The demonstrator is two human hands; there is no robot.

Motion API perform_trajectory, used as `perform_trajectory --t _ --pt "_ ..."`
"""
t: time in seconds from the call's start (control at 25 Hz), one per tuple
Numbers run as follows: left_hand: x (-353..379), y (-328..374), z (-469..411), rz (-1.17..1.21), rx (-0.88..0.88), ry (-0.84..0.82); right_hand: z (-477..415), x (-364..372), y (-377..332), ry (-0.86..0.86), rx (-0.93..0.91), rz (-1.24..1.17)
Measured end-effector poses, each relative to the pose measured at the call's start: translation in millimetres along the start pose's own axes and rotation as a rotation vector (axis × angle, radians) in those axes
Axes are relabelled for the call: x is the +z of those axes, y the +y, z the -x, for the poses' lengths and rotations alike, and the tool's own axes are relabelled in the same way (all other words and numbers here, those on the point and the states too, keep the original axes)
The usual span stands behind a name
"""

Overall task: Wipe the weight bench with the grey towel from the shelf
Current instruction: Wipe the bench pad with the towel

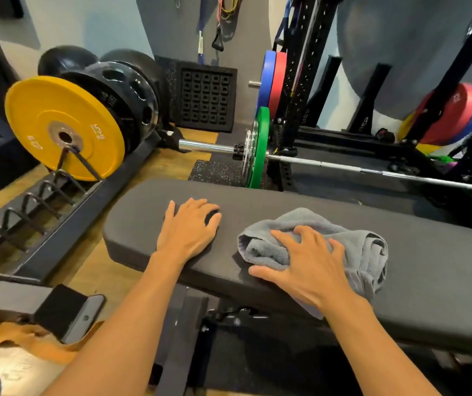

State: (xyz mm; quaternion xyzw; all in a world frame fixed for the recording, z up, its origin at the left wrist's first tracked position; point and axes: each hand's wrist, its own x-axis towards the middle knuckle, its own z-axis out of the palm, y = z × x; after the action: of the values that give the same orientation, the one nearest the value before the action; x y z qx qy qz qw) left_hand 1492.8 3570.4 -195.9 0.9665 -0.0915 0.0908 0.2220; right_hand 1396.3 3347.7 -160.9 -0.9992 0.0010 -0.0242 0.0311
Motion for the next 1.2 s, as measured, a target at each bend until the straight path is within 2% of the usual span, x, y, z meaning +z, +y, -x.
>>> perform_trajectory --t 0.12,0.24,0.4,0.52,0.6,0.64,0.72,0.8,0.92,1.04,1.12,1.2 --pt "1 -2 2 -0.024 -0.032 0.058 11 6 3 0.053 0.091 0.059" --pt "5 -3 1 -0.132 -0.095 0.024 16 15 -12 0.074 0.142 0.099" --pt "5 -7 -3 -0.143 -0.086 0.036 -35 14 -36 -0.018 -0.037 0.027" --pt "0 -8 -6 -0.155 -0.078 0.078 -48 -2 -27 -0.113 -0.119 -0.096" --pt "-3 -11 -9 -0.179 -0.069 0.067 -39 -7 -12 -0.003 -0.059 -0.162" --pt "-5 -14 -11 -0.186 -0.069 0.073 -38 -8 -6 0.050 0.025 -0.122" --pt "-8 -19 -16 -0.177 -0.077 0.086 -45 1 -3 -0.015 0.172 0.025" --pt "-6 -22 -20 -0.126 -0.095 0.105 -64 10 -12 -0.094 0.220 0.061" --pt "-8 -32 -29 0.137 -0.186 0.156 -92 14 -48 -0.088 0.136 0.026" --pt "-20 -47 -32 0.434 -0.292 0.243 -110 20 -108 -0.096 -0.073 -0.031" --pt "-24 -53 -31 0.440 -0.265 0.262 -110 23 -128 -0.103 -0.170 -0.036" --pt "-23 -47 -30 0.396 -0.221 0.248 -109 25 -115 -0.080 -0.172 -0.052"
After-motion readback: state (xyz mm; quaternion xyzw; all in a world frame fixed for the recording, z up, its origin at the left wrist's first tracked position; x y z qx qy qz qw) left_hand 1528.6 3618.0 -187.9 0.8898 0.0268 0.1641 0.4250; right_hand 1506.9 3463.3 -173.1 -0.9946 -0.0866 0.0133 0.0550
